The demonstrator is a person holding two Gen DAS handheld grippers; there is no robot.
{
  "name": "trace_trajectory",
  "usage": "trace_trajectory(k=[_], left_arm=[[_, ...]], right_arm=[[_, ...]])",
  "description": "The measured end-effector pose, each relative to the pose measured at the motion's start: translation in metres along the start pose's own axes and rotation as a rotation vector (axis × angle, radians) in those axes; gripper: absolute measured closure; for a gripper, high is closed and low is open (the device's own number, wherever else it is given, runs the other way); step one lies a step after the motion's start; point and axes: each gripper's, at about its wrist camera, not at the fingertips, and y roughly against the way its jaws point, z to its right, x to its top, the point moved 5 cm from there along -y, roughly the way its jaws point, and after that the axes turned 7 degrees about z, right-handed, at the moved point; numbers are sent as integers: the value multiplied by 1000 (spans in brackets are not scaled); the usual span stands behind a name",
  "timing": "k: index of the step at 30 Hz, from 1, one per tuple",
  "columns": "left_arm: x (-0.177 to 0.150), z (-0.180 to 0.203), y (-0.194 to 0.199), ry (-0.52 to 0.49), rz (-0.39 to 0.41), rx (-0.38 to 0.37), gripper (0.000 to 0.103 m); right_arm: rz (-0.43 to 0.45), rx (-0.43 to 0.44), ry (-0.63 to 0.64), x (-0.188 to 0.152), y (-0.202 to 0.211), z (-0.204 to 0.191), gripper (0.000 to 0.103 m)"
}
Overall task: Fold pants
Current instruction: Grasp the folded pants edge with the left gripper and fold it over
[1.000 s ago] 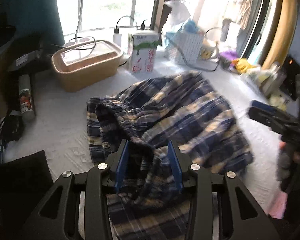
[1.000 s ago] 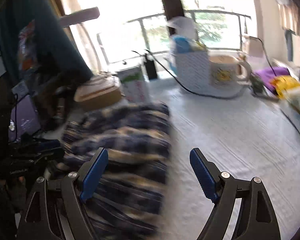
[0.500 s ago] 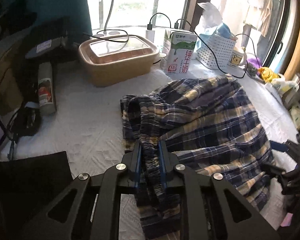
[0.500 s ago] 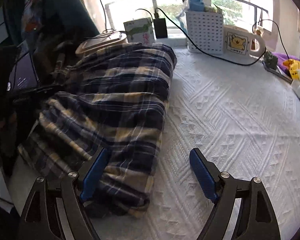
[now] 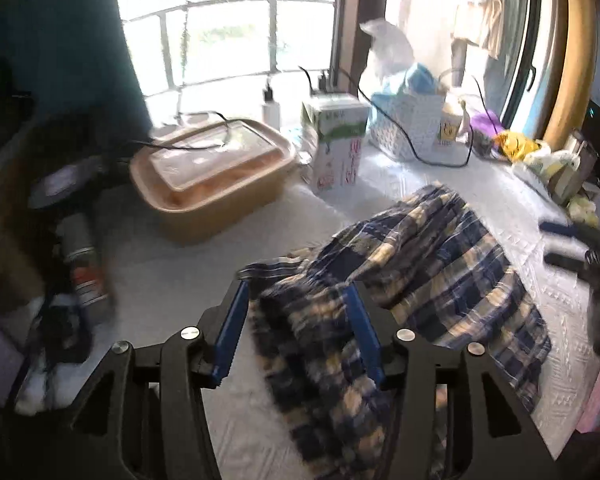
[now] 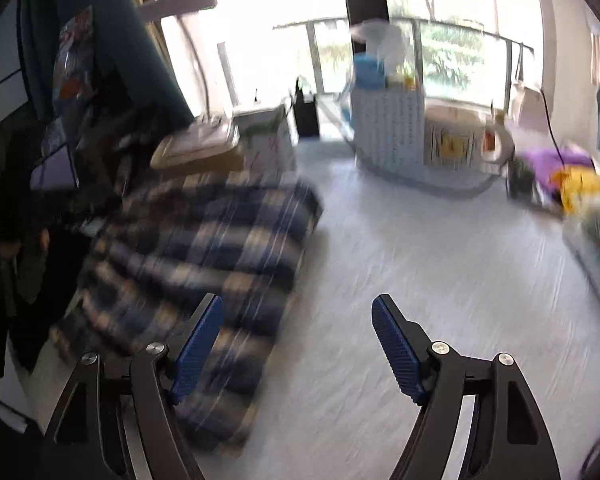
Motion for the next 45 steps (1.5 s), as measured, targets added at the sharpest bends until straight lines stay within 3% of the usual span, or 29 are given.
trace_trajectory(k=[2,4,5,7,10,18,20,21,22,28,35,36,38,39,40,44,45], left_arm=[[0,0,-16,-10,-22,6,51],[0,-1,-25,-4,-23,13,52],[0,-2,-27,-1,-15,15,52],[1,-3,-30,-4,0,14,77],[-1,-9,-34,-3,0,26,82],[-2,-24,-40,29,9,54,84],[-2,-28,-43,43,8,53,84],[-2,-29,-45,45,8,56,84],[-2,-29,-46,45,9,60,84],[-6,-33,-55,47,-8,75,84],[2,-40,-40,106,10,28,79],[5,-40,-35,108,22,32,75],[8,-39,-27,107,38,41,69],[8,-38,-23,108,47,44,65],[8,-35,-18,107,56,44,64],[5,-25,-1,100,77,38,64],[4,-24,2,104,82,36,63]], right_arm=[[10,21,-16,16,-18,12,26],[-5,32,-14,25,-37,18,40],[-16,34,-1,29,-48,21,41],[-31,46,25,34,-63,23,47],[-55,91,59,38,-81,18,61],[-128,154,200,42,-117,-8,63],[-150,163,199,41,-129,-10,76],[-153,151,201,41,-133,-10,89],[-167,122,204,40,-141,-9,97],[-217,96,169,38,-173,-3,101],[-188,107,181,52,-136,-2,100],[-188,109,171,52,-132,-2,99],[-179,90,149,51,-123,1,78],[-174,90,136,49,-119,4,36],[-165,99,122,48,-116,5,8],[-136,81,98,43,-106,5,9],[-133,82,95,43,-107,6,14]])
